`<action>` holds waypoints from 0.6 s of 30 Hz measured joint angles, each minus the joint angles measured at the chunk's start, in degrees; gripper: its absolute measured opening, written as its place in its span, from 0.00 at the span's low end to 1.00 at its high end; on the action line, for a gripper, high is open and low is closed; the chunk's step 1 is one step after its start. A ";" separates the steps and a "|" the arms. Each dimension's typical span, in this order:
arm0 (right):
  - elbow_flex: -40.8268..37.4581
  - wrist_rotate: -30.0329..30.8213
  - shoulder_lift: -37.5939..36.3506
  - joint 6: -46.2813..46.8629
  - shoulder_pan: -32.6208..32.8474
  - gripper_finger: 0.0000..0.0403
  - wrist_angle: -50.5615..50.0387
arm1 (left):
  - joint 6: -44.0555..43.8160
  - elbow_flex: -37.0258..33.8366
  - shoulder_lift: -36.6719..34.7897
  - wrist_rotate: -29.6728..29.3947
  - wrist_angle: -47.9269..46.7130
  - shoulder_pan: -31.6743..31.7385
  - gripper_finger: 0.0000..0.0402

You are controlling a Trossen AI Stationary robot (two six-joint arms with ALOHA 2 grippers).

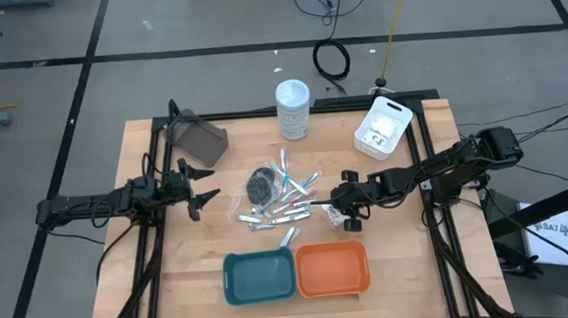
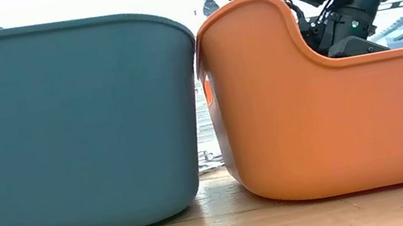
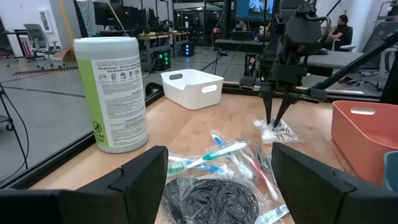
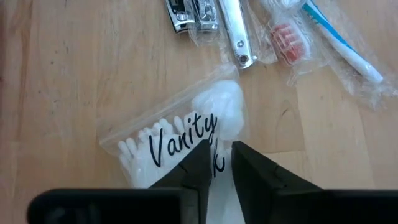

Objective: Pick & Place Travel size toiletries
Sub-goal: Put the white cotton pack into the white bin

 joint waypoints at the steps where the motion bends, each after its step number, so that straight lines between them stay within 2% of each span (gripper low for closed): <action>1: 0.00 0.00 0.00 0.00 0.00 0.11 0.00 | 0.00 0.00 -0.01 0.00 0.01 0.00 0.70; 8: 0.00 0.00 0.00 0.02 -0.02 0.01 0.04 | -0.01 0.00 -0.02 0.00 0.01 -0.01 0.70; 18: 0.00 0.00 0.00 -1.29 0.00 0.00 0.04 | 0.00 0.00 0.00 0.00 0.01 0.00 0.70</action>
